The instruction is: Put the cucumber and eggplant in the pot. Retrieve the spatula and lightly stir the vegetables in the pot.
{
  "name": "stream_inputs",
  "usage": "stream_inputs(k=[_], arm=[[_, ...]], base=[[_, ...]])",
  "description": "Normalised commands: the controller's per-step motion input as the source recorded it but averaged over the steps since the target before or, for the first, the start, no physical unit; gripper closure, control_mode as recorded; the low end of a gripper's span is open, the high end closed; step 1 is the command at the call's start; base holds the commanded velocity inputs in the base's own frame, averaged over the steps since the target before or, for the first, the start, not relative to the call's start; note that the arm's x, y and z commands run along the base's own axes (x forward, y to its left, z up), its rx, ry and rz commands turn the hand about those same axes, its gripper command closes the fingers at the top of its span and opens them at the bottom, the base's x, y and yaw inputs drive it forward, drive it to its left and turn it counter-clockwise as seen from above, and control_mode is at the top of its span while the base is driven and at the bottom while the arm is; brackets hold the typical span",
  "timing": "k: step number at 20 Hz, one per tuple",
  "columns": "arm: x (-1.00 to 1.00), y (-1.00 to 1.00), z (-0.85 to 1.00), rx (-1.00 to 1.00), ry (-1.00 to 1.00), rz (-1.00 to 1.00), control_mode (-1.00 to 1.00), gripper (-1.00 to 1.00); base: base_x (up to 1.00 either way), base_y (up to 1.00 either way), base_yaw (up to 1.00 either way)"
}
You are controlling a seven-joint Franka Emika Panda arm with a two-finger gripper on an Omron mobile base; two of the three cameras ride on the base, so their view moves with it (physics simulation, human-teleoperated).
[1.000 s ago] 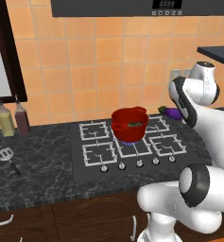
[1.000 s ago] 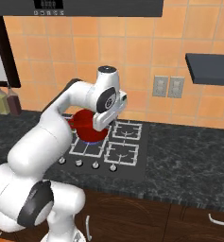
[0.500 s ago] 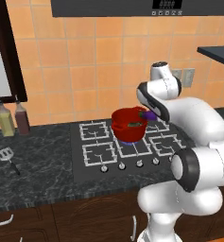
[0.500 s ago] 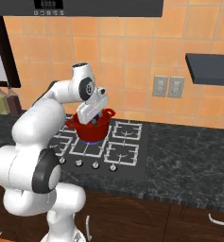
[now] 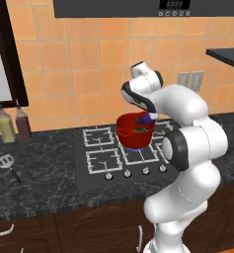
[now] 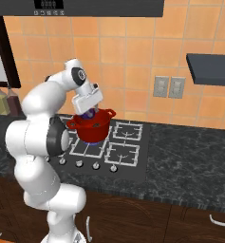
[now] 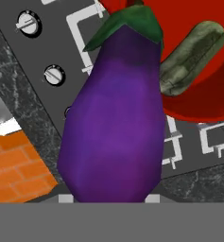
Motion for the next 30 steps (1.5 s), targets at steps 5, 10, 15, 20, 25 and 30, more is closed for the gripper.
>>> stream_inputs(k=[5,10,15,20,25,30], arm=[[0.13,0.18,-0.42,-0.19,0.02,0.00,-1.00,1.00],[0.31,0.18,-0.23,-0.13,0.00,0.00,-1.00,1.00],[0.31,0.19,-0.28,-0.11,0.00,0.00,-1.00,1.00],[0.41,0.05,-0.23,-0.07,0.01,0.00,-1.00,1.00],[0.35,0.00,-0.27,-0.05,0.00,0.00,-1.00,1.00],[0.15,0.01,-0.10,-0.02,0.00,0.00,-1.00,-1.00]], base=[[0.00,0.00,0.00],[0.00,0.00,0.00],[0.00,0.00,0.00],[0.00,0.00,0.00],[0.00,0.00,0.00],[0.00,0.00,0.00]])
